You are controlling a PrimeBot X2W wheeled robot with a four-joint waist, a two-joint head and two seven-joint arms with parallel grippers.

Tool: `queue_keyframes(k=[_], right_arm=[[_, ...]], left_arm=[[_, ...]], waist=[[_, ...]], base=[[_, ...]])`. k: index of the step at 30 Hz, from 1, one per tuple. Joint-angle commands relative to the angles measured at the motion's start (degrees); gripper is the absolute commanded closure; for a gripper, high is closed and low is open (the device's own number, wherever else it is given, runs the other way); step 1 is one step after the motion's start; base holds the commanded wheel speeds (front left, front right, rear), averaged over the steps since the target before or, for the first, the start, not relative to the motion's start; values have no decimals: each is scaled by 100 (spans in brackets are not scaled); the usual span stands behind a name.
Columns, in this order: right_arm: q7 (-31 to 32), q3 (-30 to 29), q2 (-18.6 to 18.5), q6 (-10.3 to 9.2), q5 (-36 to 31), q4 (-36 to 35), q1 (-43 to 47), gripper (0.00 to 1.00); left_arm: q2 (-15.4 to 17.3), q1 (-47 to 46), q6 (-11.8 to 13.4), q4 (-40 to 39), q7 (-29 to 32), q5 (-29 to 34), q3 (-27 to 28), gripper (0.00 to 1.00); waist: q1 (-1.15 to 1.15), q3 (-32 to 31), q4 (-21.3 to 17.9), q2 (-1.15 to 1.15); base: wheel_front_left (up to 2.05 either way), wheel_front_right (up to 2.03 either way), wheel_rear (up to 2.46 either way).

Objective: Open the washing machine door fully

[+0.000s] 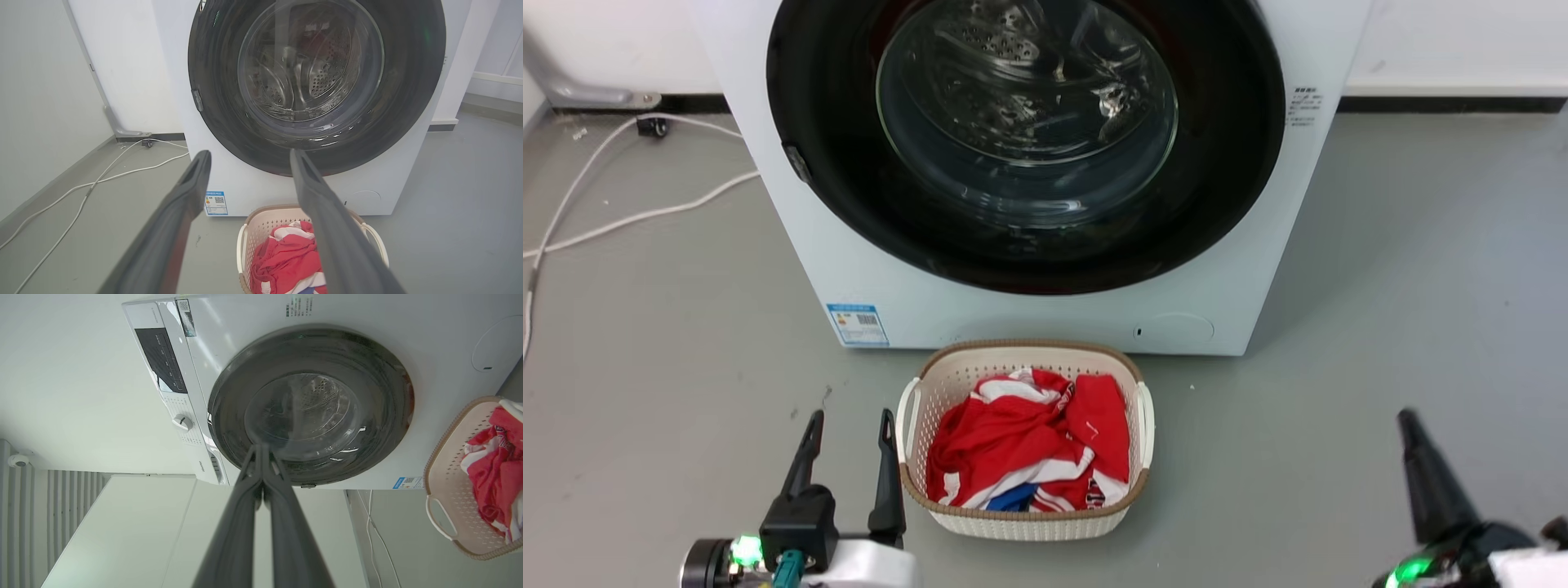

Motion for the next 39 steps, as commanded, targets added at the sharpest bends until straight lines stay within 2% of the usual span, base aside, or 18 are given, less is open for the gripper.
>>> queue_keyframes(k=[1, 8, 16, 20, 27, 36, 39], right_arm=[[23, -91, 15, 0, -23, 4, -242, 100], [173, -792, -204, 0, -94, 386, -1349, 100], [602, -1277, -819, 0, 2, 1496, -3129, 100], [810, -1218, -1177, 1, -152, 2114, -4057, 100], [1133, -945, -1554, 1, -350, 2855, -5297, 100], [1511, -285, -1889, 0, -895, 3846, -7032, 100], [1585, -171, -1904, 1, -975, 3973, -7291, 100]], left_arm=[[-10, -125, -8, -41, -16, 51, 9, 0], [19, -467, -29, -141, -16, 161, 66, 0], [29, -989, -43, -273, -16, 202, 56, 0], [27, -1274, -60, -339, -16, 189, 46, 0], [20, -1575, -7, -436, -16, 161, 85, 0], [13, -1949, -1, -582, -16, 145, 98, 0], [10, -1993, 5, -598, -16, 141, 81, 0]], waist=[[0, 135, 8, 0], [0, 701, 54, 0], [0, 1490, 109, 0], [0, 1903, 147, 0], [0, 2402, 193, 0], [0, 3085, 316, 0], [0, 3178, 345, 0]], base=[[0, 0, 0], [0, 0, 0], [0, 0, 0], [0, 0, 0], [0, 0, 0], [0, 0, 0], [0, 0, 0]])
